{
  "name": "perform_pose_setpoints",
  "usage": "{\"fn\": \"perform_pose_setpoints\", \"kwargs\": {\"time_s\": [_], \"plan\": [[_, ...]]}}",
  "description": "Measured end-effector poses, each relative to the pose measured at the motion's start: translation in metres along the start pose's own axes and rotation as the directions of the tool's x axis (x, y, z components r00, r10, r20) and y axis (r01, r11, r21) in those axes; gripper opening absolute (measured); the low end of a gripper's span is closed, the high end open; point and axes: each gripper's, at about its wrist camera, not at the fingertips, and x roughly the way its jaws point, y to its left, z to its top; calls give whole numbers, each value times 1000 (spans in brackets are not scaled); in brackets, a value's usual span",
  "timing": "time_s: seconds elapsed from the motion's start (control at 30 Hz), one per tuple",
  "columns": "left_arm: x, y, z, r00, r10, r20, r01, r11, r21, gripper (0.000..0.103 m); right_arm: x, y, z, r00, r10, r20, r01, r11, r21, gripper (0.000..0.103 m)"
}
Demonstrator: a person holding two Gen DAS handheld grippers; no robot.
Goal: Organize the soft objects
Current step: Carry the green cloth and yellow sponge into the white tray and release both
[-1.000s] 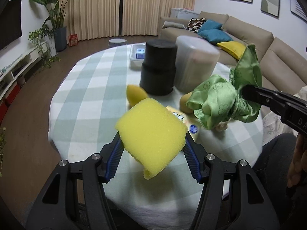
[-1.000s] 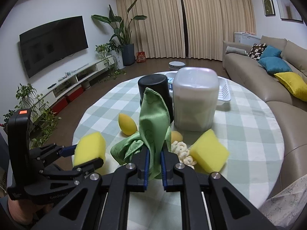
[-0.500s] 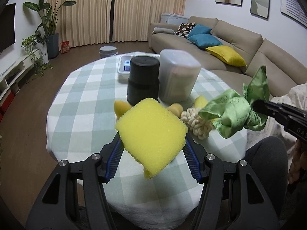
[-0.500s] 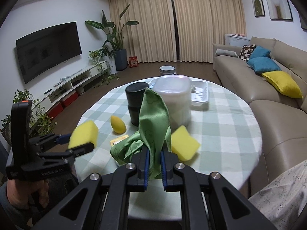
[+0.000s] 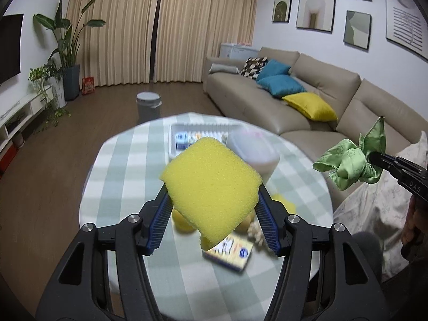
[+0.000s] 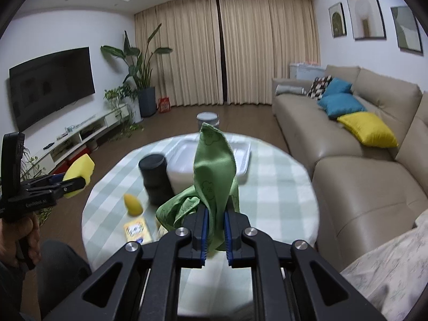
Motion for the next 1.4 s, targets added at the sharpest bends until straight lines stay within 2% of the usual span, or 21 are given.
{"fn": "perform_pose_setpoints", "kwargs": {"time_s": [0.23,0.5,0.67,0.83,0.97,1.07,1.13,1.27,1.4], "plan": [[-7,-5,45,997,-6,77,2,998,57,58,-8,-5,40,997,-24,76,29,997,-67,12],[-5,-14,122,983,3,185,-35,984,173,58,-15,-3,102,982,-27,186,57,986,-156,12],[26,-16,174,984,10,178,-53,969,241,58,-6,2,158,965,-31,260,94,967,-235,12],[70,-7,222,991,9,132,-42,967,252,58,28,5,217,962,-40,270,120,950,-289,12],[125,0,251,999,4,49,-16,967,252,58,74,2,263,975,-33,220,102,946,-308,12],[181,2,252,999,18,-51,-4,965,263,58,122,0,291,988,-21,156,70,947,-315,12],[215,6,247,994,17,-112,12,968,252,58,165,-1,299,997,5,73,17,953,-302,12],[291,19,215,969,7,-247,46,977,209,58,249,0,282,996,16,-85,-41,952,-303,12],[345,20,178,943,16,-333,64,971,229,58,336,-4,234,965,29,-261,-107,952,-286,12]]}}
